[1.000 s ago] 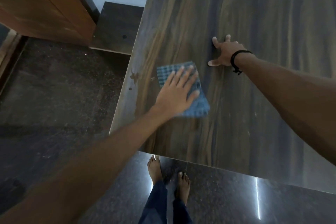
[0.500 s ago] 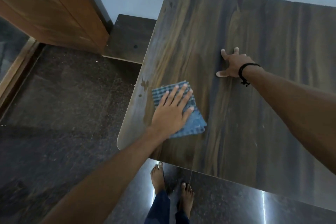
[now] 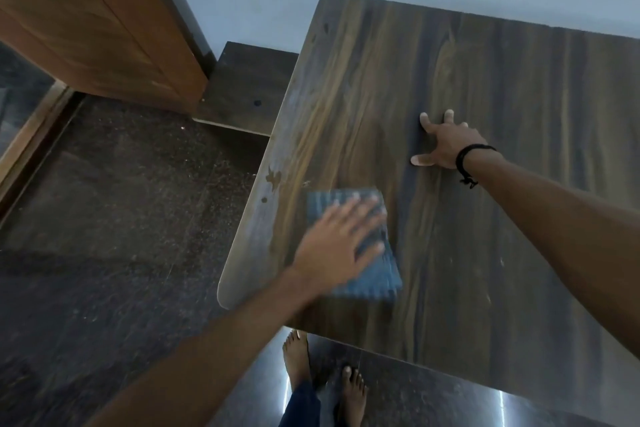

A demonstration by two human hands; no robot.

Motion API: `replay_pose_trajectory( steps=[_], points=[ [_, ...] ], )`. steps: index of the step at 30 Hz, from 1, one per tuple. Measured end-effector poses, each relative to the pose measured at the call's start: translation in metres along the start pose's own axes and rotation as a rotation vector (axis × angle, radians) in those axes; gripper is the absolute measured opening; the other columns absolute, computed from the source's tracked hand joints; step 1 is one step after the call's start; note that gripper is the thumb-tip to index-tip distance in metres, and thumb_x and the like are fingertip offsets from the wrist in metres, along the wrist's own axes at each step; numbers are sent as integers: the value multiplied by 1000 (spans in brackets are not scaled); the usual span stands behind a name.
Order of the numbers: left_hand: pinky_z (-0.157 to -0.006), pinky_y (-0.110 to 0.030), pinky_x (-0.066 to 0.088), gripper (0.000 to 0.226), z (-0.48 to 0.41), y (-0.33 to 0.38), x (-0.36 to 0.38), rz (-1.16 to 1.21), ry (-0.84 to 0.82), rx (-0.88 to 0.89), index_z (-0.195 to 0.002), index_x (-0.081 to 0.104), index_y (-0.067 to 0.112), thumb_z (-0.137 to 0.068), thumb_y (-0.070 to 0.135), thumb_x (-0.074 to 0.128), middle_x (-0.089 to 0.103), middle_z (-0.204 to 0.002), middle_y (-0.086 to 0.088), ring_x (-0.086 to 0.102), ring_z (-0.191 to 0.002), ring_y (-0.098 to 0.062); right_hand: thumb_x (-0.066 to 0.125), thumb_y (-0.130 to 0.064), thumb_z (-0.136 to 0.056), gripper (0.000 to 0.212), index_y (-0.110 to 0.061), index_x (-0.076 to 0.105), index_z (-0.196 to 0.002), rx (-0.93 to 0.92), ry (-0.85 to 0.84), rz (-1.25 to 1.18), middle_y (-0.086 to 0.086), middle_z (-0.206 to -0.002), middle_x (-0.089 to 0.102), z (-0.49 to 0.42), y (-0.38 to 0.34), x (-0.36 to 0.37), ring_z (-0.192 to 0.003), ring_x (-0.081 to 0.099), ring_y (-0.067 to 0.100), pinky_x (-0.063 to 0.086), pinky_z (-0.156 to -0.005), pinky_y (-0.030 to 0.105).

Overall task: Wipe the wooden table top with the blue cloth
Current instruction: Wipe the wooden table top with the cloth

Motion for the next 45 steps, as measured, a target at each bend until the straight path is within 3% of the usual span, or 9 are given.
replay_pose_trajectory(
  steps=[3,8,12,19,24,33,40,45],
  points=[
    [-126,-46,10,65,-18,-24,-9,-64,25,-156,-162,12,29,-105,61,19,4,-170,4,-3,-156,-17,72,-56,-84,106,-34,2,-160,0,-17,7,18,-166,-5,2,-3,-2,-147,17,48,27,-116,52],
    [-127,-44,6,63,88,23,21,-53,16,-38,-161,20,27,-107,58,24,7,-170,1,4,-156,-21,71,-57,-84,106,-31,4,-161,-14,4,37,23,-165,-1,3,-5,-4,-144,27,48,29,-114,48],
    [-126,-41,14,61,118,22,25,-55,31,-107,-160,25,29,-106,58,29,12,-169,5,11,-156,-17,72,-58,-83,105,-32,5,-161,-12,22,40,22,-165,0,2,-5,-6,-141,31,49,32,-111,49],
    [-127,-41,9,66,57,-68,-1,-20,75,-261,-161,18,28,-105,61,23,12,-169,4,8,-156,-19,71,-56,-84,105,-32,4,-160,-3,8,47,22,-165,1,3,-7,-6,-141,32,48,31,-112,48],
    [-126,-43,8,66,-8,-109,-28,-21,46,-279,-162,10,26,-105,59,21,5,-170,2,0,-157,-19,71,-57,-84,104,-33,4,-160,8,8,51,22,-165,1,7,-8,-7,-139,34,48,34,-110,48],
    [-124,-45,18,62,158,-36,26,-21,26,-296,-162,13,29,-107,57,23,11,-169,4,8,-156,-18,72,-53,-85,102,-33,7,-160,7,17,21,20,-165,1,5,-7,-3,-139,32,49,35,-109,49],
    [-126,-43,10,63,93,-95,3,-40,55,-266,-161,6,32,-106,61,17,7,-169,5,4,-156,-17,71,-54,-86,102,-33,4,-160,19,-4,42,19,-165,-2,2,-7,-4,-141,32,49,35,-110,49],
    [-126,-43,12,65,7,-132,-28,-105,44,-193,-162,14,27,-105,58,16,7,-169,4,0,-156,-17,71,-55,-85,103,-36,3,-160,40,-31,22,16,-166,-5,3,-6,-5,-143,27,48,35,-111,51]
  ],
)
Point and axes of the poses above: each hand's wrist, its own z-axis away from the middle knuckle, its own x-axis out of the palm, y = z × x, the point moved 5 cm from there along -z, towards the middle knuckle
